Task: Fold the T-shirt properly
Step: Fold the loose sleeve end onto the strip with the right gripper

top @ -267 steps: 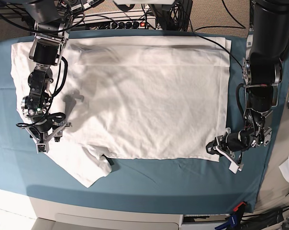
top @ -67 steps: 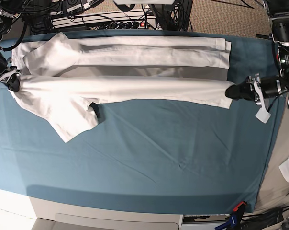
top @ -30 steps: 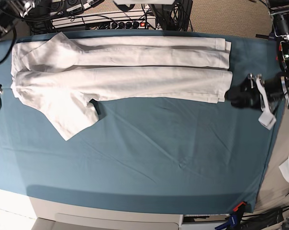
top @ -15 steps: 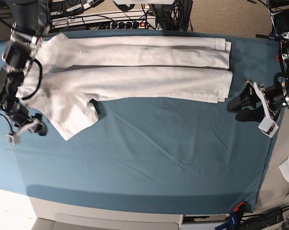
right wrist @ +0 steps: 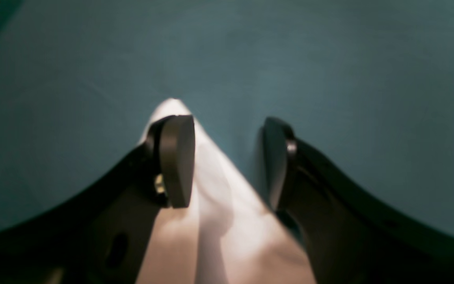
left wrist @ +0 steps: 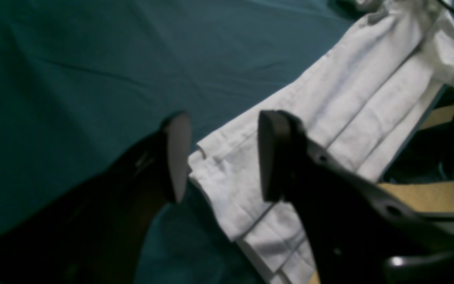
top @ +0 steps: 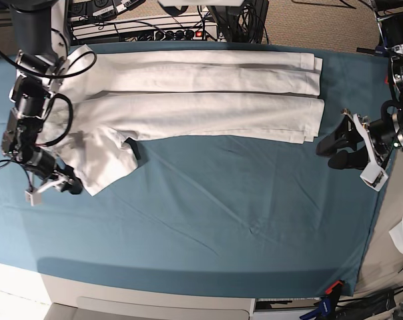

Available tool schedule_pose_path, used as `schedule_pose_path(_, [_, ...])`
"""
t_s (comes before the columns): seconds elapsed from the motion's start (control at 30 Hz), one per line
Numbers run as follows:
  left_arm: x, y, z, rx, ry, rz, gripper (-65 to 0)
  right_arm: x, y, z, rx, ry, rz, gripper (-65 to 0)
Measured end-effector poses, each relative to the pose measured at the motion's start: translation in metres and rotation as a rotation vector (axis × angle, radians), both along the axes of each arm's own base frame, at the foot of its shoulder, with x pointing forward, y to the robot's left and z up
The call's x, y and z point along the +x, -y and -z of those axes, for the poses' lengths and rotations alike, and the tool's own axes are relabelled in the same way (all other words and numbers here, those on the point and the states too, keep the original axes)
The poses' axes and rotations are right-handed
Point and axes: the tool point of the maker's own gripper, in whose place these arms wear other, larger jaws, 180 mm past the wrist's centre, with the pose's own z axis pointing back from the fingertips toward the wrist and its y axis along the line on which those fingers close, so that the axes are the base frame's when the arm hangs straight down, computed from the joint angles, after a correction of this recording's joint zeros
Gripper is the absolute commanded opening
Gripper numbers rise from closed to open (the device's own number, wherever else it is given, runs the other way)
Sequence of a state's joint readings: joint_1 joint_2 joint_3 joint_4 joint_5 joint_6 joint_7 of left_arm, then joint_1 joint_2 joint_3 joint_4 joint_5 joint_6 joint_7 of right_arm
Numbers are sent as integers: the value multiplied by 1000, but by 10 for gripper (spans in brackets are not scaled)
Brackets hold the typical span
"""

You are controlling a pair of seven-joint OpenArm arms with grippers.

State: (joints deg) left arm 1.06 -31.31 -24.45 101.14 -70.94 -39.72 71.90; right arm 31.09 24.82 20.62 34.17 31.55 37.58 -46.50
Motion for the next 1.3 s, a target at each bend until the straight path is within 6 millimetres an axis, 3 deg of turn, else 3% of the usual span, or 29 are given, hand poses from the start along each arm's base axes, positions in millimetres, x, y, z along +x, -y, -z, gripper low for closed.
schedule_pose_path(0.17, [0,0,0,1,-1,0,-381,6,-25,3,42,15,-30,-369])
schedule_pose_path(0.2, [0,0,0,1,-1,0,-381,6,-25,3,42,15,-30,-398])
schedule_pose_path(0.33, [0,0,0,1,-1,0,-381,2,-22,6,27,-6,-36,-650])
schedule_pose_path(0.5, [0,0,0,2,-1,0,-381,-9,-21,-6,32,-48,-104,-650])
schedule_pose_path(0.57, [0,0,0,0,0,0,-381,-9,-24,-25,57,-1,-126,-650])
schedule_pose_path(0.7, [0,0,1,4,-1,-1,-381,-17,-29,-59,-67,75,-220,-650])
schedule_pose_path(0.97, [0,-1,1,10,-2,-3,-381,-94,-61,-80,-375,93,-436,-650])
schedule_pose_path(1.17, [3,-5,4,37,3,-20,-381,-170,-97,-64,-452,35,-573,-650])
schedule_pose_path(1.3, [3,-7,5,45,2,-24,-381,-204,-120,-66,-463,36,-634,-650])
